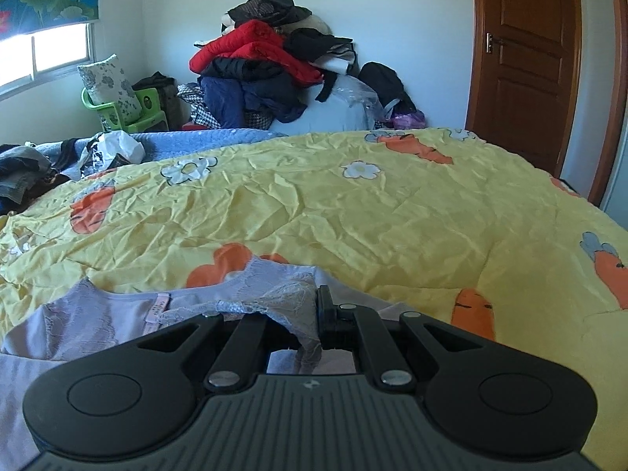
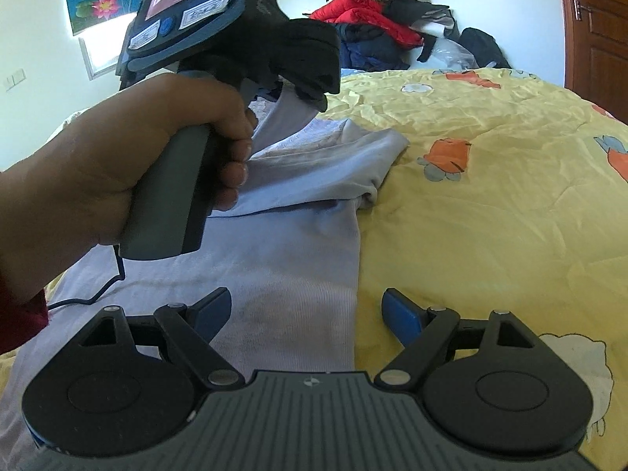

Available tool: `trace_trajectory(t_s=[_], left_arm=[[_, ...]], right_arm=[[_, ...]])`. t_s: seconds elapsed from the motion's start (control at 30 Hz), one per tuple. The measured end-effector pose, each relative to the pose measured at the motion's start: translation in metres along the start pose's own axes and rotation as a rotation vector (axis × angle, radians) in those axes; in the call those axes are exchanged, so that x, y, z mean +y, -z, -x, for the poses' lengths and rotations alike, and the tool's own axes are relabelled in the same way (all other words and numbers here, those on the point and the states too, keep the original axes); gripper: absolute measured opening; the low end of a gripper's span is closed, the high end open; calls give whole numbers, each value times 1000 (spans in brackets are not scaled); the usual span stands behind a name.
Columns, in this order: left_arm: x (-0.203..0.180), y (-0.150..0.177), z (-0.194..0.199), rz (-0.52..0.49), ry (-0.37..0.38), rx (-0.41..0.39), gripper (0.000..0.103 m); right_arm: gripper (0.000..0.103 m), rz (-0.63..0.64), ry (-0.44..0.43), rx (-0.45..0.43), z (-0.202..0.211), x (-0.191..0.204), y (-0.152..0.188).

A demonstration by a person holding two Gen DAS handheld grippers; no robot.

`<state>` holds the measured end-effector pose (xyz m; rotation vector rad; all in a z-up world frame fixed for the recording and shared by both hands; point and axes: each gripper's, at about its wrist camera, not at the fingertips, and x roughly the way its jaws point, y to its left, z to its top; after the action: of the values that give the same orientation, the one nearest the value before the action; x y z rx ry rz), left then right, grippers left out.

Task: Fold small clothes
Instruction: 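Carry the held sleeve with the left tool across the body over the first sleeve, then open the left tool to release the sleeve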

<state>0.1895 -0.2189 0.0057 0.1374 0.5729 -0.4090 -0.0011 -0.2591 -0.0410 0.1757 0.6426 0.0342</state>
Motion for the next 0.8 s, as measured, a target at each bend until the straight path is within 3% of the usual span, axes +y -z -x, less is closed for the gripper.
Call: trace_trajectory(t_s=[0.17, 0.3, 0.5, 0.53, 0.6, 0.63, 0.67, 0.73, 0.8], left_arm=[[-13, 2, 2, -25, 32, 0, 5], [-19, 5, -5, -36, 76, 52, 5], [-25, 10, -6, -92, 56, 98, 11], [-25, 11, -5, -97, 56, 101, 19], [-26, 12, -3, -100, 55, 92, 49], [-26, 11, 0, -104, 50, 77, 78], [-27, 11, 3, -109, 38, 52, 94], [-30, 9, 11, -140, 6, 2, 94], [-34, 6, 14, -164, -2, 1, 94]], right_arm=[[89, 13, 0, -1, 0, 2, 2], [90, 29, 2, -3, 0, 3, 3], [91, 36, 3, -8, 0, 4, 4], [91, 38, 4, -8, 0, 4, 4], [92, 43, 7, -7, 0, 5, 4], [92, 46, 8, -7, -1, 5, 4], [92, 48, 8, -8, -1, 6, 5], [92, 49, 10, -8, -1, 6, 5], [92, 51, 11, -8, -1, 6, 5]])
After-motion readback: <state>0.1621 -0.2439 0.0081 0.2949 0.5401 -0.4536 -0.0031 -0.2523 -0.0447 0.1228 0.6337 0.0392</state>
